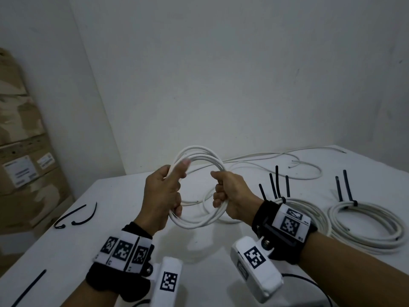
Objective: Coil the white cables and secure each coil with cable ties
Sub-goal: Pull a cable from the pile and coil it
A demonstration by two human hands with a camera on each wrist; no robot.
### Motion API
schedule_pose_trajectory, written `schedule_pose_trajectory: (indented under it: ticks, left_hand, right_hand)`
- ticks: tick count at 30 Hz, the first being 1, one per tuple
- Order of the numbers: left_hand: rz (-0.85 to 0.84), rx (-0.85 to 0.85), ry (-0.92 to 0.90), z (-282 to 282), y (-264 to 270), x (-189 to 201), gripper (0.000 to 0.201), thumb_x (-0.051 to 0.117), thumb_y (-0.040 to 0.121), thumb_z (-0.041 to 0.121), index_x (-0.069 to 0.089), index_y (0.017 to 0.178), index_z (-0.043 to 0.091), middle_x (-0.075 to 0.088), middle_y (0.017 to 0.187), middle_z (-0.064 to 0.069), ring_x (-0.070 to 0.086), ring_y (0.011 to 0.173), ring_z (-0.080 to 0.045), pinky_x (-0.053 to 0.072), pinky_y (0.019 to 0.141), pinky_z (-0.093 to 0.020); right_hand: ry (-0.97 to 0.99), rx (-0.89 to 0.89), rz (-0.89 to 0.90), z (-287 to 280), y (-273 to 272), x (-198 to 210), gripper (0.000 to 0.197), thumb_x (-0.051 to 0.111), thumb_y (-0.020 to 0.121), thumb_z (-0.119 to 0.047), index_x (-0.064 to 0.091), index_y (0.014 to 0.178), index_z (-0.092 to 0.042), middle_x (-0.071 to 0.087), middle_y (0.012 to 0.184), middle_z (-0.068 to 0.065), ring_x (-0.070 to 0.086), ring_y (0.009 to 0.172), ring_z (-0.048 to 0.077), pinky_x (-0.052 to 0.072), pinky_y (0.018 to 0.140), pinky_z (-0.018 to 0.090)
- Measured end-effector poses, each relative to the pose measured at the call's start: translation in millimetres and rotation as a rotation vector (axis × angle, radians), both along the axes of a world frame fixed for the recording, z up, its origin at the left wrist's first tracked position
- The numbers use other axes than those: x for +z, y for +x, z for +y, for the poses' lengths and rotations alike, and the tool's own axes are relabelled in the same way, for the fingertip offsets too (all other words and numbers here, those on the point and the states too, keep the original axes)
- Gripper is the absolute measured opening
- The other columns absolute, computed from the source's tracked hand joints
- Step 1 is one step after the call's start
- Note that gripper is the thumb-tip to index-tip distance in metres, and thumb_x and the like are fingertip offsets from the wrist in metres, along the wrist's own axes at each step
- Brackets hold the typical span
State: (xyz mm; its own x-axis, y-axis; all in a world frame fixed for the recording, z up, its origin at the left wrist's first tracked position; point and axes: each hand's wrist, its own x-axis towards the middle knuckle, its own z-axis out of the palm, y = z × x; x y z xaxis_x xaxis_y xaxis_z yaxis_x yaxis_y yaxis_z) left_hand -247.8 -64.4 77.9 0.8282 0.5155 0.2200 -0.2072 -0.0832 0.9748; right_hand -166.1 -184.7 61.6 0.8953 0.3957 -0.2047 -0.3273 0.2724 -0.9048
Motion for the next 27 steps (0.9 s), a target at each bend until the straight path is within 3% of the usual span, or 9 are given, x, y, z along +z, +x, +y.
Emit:
schedule_pose_trajectory:
  ticks: [3, 6, 9, 11, 14, 17, 21, 24, 27]
  left_hand:
    - [0.060, -0.019, 0.153, 9.0, -0.7, 1.8, 0.030, 0.069, 0.086, 0.032, 0.058, 0.077, 0.005, 0.028, 0.052, -0.004, 0.025, 0.035, -0.016, 0.033, 0.036, -0.022]
    - [0.125, 0.027, 0.218, 17.4, -0.6, 1.0, 0.030, 0.063, 0.091, 0.029, 0.061, 0.077, 0.002, 0.029, 0.050, -0.004, 0.026, 0.036, -0.015, 0.032, 0.036, -0.021]
    - [0.232, -0.048, 0.236, 22.7, -1.1, 4.4, 0.028, 0.062, 0.091, 0.026, 0.061, 0.077, 0.001, 0.027, 0.049, -0.002, 0.023, 0.037, -0.013, 0.028, 0.037, -0.020]
    - [0.315, -0.116, 0.273, 24.4, -1.3, 9.3, 0.027, 0.062, 0.091, 0.025, 0.061, 0.075, 0.002, 0.026, 0.049, 0.000, 0.023, 0.037, -0.013, 0.026, 0.037, -0.020]
    - [0.377, -0.172, 0.270, 25.3, 0.6, 16.9, 0.026, 0.061, 0.090, 0.023, 0.056, 0.073, 0.004, 0.026, 0.049, 0.000, 0.022, 0.037, -0.013, 0.024, 0.036, -0.019]
    - [0.415, -0.232, 0.227, 27.7, 0.7, 19.8, 0.027, 0.062, 0.089, 0.024, 0.051, 0.072, 0.006, 0.026, 0.051, 0.000, 0.021, 0.036, -0.012, 0.023, 0.035, -0.017]
    - [0.445, -0.303, 0.235, 29.4, -2.3, 15.8, 0.025, 0.061, 0.089, 0.023, 0.047, 0.074, 0.009, 0.028, 0.053, -0.001, 0.022, 0.035, -0.011, 0.024, 0.034, -0.016]
    - [0.456, -0.329, 0.245, 32.4, -6.2, 13.8, 0.027, 0.060, 0.091, 0.022, 0.046, 0.072, 0.010, 0.029, 0.051, 0.001, 0.023, 0.037, -0.012, 0.025, 0.036, -0.018]
    - [0.447, -0.376, 0.291, 39.7, -15.8, 15.6, 0.031, 0.066, 0.088, 0.033, 0.054, 0.076, 0.007, 0.042, 0.054, -0.001, 0.038, 0.043, -0.015, 0.036, 0.041, -0.023]
  right_hand:
    - [-0.065, 0.125, -0.050, -1.6, 0.7, -5.0, 0.019, 0.058, 0.091, -0.012, 0.047, 0.077, -0.007, 0.037, 0.048, 0.004, 0.038, 0.037, 0.015, 0.048, 0.044, 0.027]
    - [-0.143, 0.165, -0.293, -5.6, 1.5, 0.4, 0.013, 0.062, 0.088, -0.010, 0.050, 0.085, -0.006, 0.047, 0.058, 0.010, 0.050, 0.045, 0.018, 0.054, 0.050, 0.033]
    - [-0.279, 0.169, -0.640, -10.1, 5.2, 11.5, 0.019, 0.068, 0.083, -0.013, 0.050, 0.089, -0.009, 0.057, 0.063, 0.008, 0.058, 0.053, 0.019, 0.053, 0.049, 0.031]
    - [-0.412, 0.246, -0.770, -10.7, 7.3, 19.1, 0.023, 0.071, 0.081, -0.015, 0.051, 0.091, -0.010, 0.060, 0.067, 0.007, 0.059, 0.056, 0.019, 0.053, 0.049, 0.032]
    - [-0.566, 0.356, -0.878, -7.4, 5.6, 27.4, 0.023, 0.072, 0.080, -0.016, 0.055, 0.095, -0.008, 0.059, 0.069, 0.007, 0.059, 0.053, 0.018, 0.053, 0.047, 0.031]
    - [-0.623, 0.325, -0.969, -4.6, 5.7, 31.3, 0.024, 0.073, 0.081, -0.022, 0.058, 0.091, -0.006, 0.058, 0.067, 0.007, 0.055, 0.045, 0.017, 0.051, 0.043, 0.029]
    - [-0.703, 0.427, -1.003, -0.7, 8.9, 37.0, 0.023, 0.076, 0.078, -0.023, 0.061, 0.087, -0.009, 0.062, 0.069, 0.007, 0.060, 0.049, 0.019, 0.054, 0.046, 0.030]
    - [-0.824, 0.439, -1.138, 9.7, 6.8, 34.7, 0.018, 0.066, 0.085, -0.017, 0.056, 0.070, -0.013, 0.053, 0.061, -0.003, 0.047, 0.048, 0.010, 0.040, 0.046, 0.020]
    - [-0.877, 0.427, -1.189, 21.8, 6.0, 29.4, 0.014, 0.057, 0.085, -0.012, 0.060, 0.078, 0.000, 0.052, 0.063, 0.002, 0.043, 0.052, 0.013, 0.033, 0.049, 0.022]
